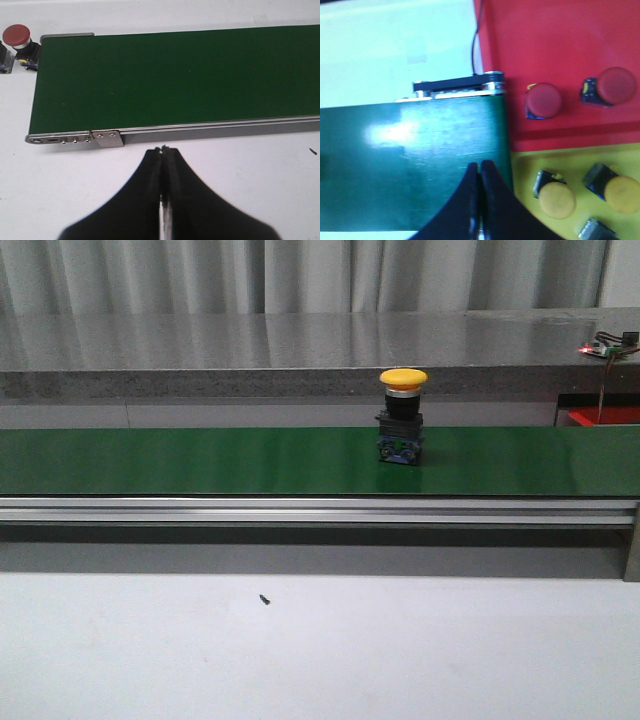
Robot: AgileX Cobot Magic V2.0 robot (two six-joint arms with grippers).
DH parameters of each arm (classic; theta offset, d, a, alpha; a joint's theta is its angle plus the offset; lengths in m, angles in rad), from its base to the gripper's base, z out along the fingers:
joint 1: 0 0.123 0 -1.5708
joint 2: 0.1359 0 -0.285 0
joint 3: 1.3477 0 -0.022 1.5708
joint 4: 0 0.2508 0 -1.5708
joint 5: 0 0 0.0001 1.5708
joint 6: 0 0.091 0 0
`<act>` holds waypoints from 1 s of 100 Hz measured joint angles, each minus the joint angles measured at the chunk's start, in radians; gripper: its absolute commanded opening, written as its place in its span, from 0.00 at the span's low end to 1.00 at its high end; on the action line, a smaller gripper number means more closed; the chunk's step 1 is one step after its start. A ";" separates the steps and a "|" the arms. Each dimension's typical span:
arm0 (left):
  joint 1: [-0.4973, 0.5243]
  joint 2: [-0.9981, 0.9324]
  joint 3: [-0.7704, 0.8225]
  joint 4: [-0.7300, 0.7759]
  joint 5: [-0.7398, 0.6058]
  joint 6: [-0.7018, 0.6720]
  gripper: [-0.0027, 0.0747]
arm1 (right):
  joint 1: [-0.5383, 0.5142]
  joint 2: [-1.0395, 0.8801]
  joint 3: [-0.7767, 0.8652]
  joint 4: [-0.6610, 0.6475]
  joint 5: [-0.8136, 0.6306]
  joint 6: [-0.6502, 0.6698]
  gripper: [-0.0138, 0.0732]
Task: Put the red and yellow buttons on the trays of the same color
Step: 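Move the right gripper over the arriving yellow button, then grasp the yellow button with the right gripper and lift it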
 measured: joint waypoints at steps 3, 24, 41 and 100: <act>0.000 0.000 0.000 0.000 0.000 0.000 0.01 | 0.019 -0.009 0.006 0.000 -0.003 0.000 0.08; 0.000 0.000 0.000 0.000 0.000 0.000 0.01 | 0.166 -0.028 0.013 0.000 -0.007 0.000 0.09; 0.000 0.000 0.000 -0.002 0.000 0.000 0.01 | 0.299 -0.028 0.013 0.000 -0.007 -0.014 0.26; 0.000 0.000 0.000 -0.002 0.000 0.000 0.01 | 0.488 0.069 0.013 -0.003 -0.038 -0.029 0.77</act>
